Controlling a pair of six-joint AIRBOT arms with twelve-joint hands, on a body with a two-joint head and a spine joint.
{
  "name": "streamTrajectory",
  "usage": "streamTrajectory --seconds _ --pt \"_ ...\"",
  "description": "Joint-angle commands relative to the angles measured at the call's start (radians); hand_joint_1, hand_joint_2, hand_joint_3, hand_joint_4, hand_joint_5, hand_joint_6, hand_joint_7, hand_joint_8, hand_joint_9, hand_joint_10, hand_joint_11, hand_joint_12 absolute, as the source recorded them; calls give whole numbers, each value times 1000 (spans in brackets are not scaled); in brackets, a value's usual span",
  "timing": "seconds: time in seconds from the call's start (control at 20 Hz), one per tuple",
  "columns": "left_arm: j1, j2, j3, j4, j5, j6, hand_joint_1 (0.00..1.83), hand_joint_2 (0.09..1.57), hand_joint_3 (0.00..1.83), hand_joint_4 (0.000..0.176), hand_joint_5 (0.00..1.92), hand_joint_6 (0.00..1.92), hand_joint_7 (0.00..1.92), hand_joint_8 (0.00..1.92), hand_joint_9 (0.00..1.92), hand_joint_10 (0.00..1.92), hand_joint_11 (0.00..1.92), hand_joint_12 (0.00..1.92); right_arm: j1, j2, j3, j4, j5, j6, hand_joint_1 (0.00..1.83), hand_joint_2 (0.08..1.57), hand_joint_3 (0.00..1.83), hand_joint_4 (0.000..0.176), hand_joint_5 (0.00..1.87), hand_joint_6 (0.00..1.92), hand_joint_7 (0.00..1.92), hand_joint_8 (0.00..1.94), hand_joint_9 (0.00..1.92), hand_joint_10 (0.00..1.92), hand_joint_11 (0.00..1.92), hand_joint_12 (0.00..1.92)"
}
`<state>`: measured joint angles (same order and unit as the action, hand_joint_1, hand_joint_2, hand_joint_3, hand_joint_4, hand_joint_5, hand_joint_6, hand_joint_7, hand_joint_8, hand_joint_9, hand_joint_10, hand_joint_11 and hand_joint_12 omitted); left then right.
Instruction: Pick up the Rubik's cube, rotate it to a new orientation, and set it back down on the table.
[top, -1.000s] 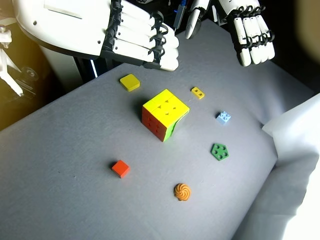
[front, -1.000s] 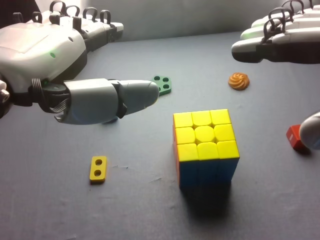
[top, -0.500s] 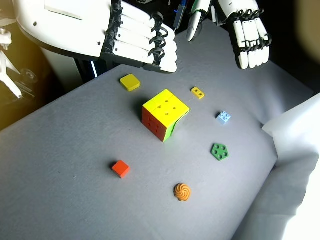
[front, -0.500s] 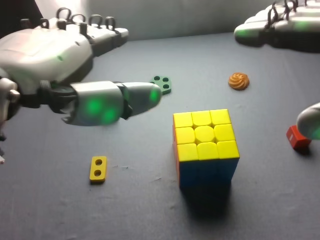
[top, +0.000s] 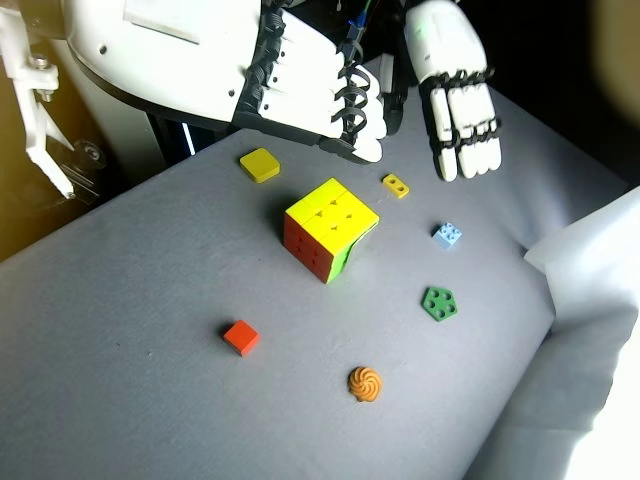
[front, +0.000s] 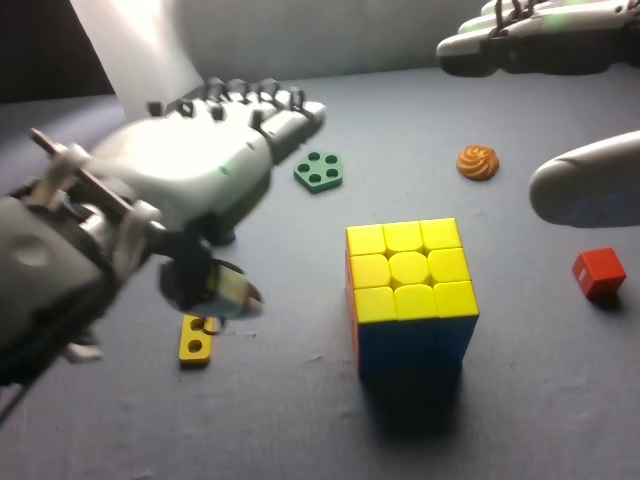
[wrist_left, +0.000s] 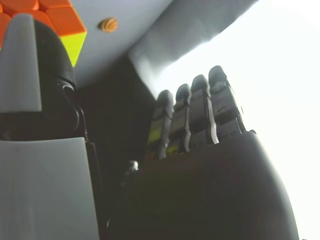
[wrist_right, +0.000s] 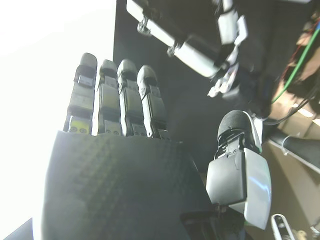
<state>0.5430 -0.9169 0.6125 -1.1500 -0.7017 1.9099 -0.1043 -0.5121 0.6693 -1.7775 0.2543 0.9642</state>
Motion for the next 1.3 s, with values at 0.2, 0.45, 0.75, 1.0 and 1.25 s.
streamTrajectory --seconds 0.2,0.45,0.75,1.0,1.25 --pt "4 -92 25 -51 -126 -23 1239 813 0 0 7 1 0 0 0 0 0 206 15 -31 -1 36 -69 -75 0 1052 0 0 183 0 145 0 91 0 0 327" --pt "-6 -160 42 -118 -159 -23 1260 808 0 0 21 3 0 0 0 0 0 148 12 -56 -1 36 -110 -76 0 1051 1 0 169 0 127 4 77 6 0 261" --pt "-12 -233 83 -131 -159 -7 1248 835 6 0 0 0 0 0 0 0 0 15 3 -61 11 36 -116 -85 0 1043 0 0 211 0 160 1 111 0 0 341" --pt "-10 -254 103 -164 -159 12 1268 833 2 0 16 6 0 0 0 0 24 11 -1 -61 15 36 -116 -101 0 1024 0 0 176 0 142 0 94 0 0 292" --pt "-17 -287 127 -193 -159 29 1239 853 10 0 4 0 0 0 0 0 12 12 -6 -59 15 36 -116 -112 0 1037 1 0 173 3 130 3 78 3 0 236"
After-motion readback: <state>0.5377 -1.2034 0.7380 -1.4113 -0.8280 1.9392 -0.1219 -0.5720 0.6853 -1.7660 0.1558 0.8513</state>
